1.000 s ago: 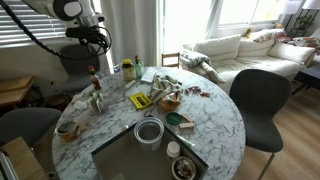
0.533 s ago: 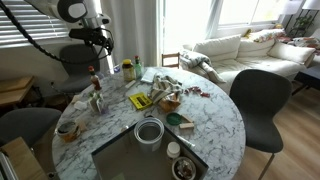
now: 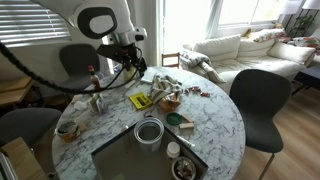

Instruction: Remove the clear cup from the box and remove the silver cup from the clear cup then put the two packets on the table inside the silver cup.

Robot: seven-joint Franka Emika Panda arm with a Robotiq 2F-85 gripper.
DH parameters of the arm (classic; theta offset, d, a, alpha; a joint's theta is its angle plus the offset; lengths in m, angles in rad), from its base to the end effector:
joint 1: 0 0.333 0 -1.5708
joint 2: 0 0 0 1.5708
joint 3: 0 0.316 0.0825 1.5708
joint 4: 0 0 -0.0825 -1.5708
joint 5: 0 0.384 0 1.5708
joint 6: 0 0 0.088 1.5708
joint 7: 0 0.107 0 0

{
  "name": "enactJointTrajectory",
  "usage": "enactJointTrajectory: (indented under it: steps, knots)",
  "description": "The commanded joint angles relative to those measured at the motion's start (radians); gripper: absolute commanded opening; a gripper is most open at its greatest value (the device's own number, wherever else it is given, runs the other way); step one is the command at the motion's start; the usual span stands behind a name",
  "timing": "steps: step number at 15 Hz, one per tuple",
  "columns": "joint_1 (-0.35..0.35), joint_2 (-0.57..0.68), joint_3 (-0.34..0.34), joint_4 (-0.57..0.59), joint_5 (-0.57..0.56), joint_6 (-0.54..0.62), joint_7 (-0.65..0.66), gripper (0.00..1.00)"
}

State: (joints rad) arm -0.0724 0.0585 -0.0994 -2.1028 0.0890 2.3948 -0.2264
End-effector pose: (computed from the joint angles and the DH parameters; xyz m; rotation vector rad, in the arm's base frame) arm 0.5678 -0.0972 0.4148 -3.1043 0.0043 -0.3765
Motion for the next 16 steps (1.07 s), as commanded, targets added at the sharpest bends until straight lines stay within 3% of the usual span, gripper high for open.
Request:
enactJointTrajectory:
  steps: [1, 6, 7, 12, 16]
  knots:
    - [-0.074, -0.112, -0.070, -0.183, -0.120, 0.054, 0.115, 1.00]
    - [-0.187, -0.202, -0.156, -0.352, -0.255, 0.053, 0.256, 1.00]
    - [-0.164, -0.144, -0.141, -0.265, -0.204, 0.019, 0.191, 1.00]
    - [-0.190, -0.182, -0.154, -0.324, -0.226, 0.032, 0.224, 1.00]
    - [-0.229, -0.099, -0.189, -0.271, -0.234, 0.043, 0.269, 1.00]
